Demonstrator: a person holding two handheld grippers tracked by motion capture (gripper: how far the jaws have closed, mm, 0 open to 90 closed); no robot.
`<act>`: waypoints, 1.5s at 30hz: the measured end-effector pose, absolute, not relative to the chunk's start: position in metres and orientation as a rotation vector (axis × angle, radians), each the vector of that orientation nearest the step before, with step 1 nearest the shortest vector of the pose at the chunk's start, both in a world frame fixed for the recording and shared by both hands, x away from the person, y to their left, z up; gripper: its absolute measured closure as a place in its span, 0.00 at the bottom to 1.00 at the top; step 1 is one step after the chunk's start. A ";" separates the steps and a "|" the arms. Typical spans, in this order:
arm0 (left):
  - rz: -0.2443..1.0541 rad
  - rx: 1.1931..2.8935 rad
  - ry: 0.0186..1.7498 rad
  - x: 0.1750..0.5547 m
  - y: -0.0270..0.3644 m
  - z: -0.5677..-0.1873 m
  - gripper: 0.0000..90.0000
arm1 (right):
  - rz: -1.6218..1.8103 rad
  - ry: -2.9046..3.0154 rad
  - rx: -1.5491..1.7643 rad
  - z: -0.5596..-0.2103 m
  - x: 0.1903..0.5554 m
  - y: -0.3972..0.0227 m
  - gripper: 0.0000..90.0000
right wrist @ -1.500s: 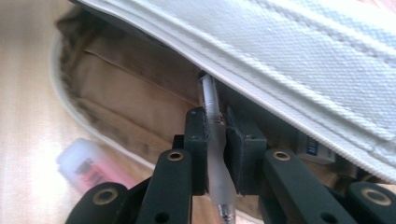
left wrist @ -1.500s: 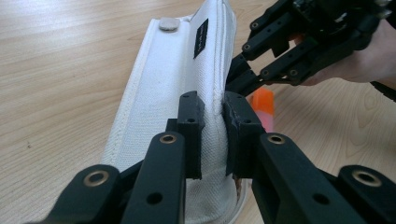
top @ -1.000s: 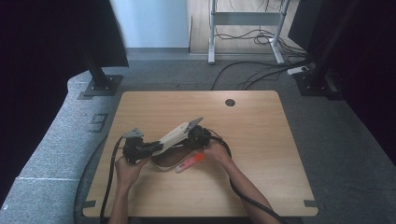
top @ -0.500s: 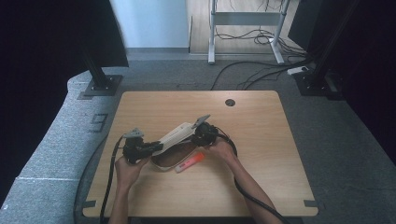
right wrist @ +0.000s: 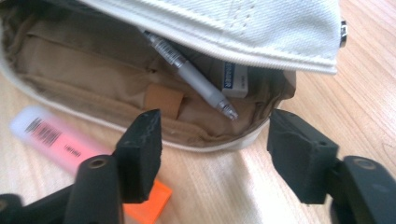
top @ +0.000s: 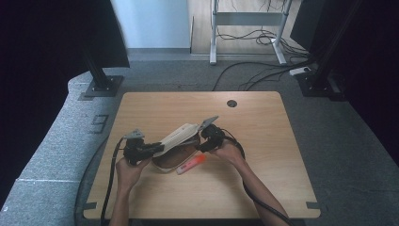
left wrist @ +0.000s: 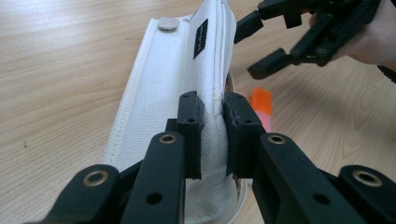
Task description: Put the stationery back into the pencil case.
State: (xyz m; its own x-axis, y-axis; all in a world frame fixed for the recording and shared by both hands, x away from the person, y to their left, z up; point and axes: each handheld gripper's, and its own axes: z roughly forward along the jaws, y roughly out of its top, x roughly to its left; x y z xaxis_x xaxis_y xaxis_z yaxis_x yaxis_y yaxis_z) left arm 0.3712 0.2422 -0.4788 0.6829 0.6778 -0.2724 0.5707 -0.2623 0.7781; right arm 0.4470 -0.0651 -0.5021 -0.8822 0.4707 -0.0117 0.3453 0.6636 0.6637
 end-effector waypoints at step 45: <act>0.136 1.962 0.957 0.371 0.241 -0.480 0.86 | 1.043 2.840 0.496 -0.531 0.409 -0.060 0.32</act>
State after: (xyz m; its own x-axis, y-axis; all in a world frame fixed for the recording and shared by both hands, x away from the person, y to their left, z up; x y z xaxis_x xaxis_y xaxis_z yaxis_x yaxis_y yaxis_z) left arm 0.3705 0.2412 -0.4796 0.6919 0.6701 -0.2688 0.5682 -0.2758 0.7753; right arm 0.4090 -0.0599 -0.5311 -0.9449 0.3250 0.0395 0.2732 0.7165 0.6419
